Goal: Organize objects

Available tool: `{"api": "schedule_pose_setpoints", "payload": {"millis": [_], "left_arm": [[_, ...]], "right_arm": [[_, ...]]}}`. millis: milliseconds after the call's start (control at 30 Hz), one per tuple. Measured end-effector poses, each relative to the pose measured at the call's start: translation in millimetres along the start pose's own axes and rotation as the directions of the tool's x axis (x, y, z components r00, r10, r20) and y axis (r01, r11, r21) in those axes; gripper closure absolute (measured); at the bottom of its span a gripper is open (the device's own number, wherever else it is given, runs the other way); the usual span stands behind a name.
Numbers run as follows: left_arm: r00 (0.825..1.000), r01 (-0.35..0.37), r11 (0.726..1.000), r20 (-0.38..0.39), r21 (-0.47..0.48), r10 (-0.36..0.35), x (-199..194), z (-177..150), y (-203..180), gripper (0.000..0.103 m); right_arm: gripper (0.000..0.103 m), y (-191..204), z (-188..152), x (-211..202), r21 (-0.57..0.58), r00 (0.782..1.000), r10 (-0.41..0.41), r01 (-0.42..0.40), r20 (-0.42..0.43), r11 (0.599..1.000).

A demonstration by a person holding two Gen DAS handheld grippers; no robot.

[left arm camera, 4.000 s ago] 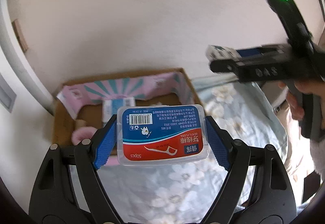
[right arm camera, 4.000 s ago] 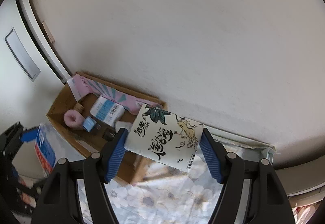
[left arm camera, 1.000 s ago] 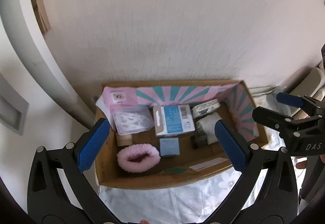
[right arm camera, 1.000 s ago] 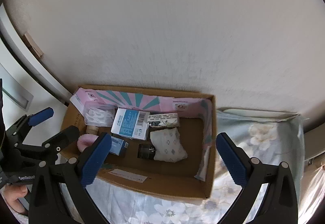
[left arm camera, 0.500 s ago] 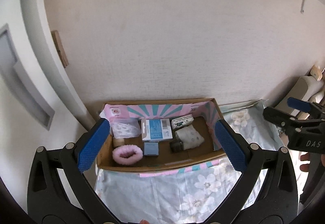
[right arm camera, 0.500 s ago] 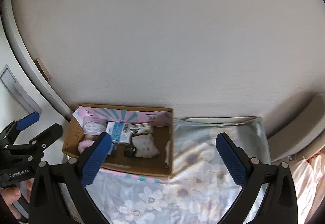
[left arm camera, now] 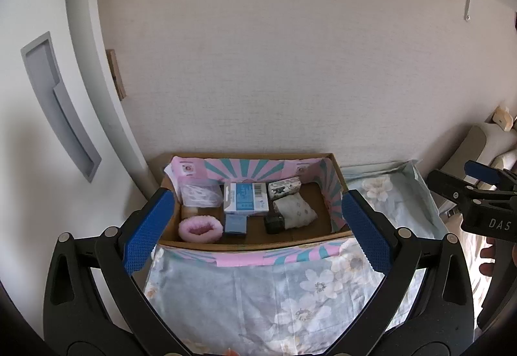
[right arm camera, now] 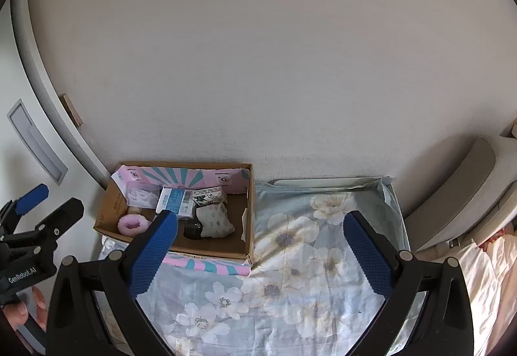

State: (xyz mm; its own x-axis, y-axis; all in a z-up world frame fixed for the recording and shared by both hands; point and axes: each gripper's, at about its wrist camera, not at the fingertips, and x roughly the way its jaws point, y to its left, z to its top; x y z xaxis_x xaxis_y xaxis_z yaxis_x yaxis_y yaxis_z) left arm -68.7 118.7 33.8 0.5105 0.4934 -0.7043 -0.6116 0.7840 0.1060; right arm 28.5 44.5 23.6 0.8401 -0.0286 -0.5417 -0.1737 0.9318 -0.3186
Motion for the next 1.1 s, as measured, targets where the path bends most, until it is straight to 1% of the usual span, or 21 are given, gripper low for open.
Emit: {"api": "schedule_pose_setpoints", "payload": {"millis": [500,833,1100], "left_arm": [[1.000,0.030,0.999,0.002,-0.011,-0.030,3.1,5.6,-2.6,0.000],[1.000,0.006,0.999,0.013,-0.039,-0.005,2.2,3.0,0.0,0.000],[1.000,0.003,0.999,0.016,-0.042,-0.002,0.4,3.0,-0.3,0.000]], "right_arm": [[0.001,-6.0,4.6,-3.3,0.005,1.000,-0.017,0.017,0.015,1.000],[0.001,-1.4,6.2,-2.9,-0.011,1.000,-0.008,0.008,0.019,1.000],[0.001,-0.5,8.4,-5.9,-0.026,0.999,-0.007,0.008,0.039,1.000]]}}
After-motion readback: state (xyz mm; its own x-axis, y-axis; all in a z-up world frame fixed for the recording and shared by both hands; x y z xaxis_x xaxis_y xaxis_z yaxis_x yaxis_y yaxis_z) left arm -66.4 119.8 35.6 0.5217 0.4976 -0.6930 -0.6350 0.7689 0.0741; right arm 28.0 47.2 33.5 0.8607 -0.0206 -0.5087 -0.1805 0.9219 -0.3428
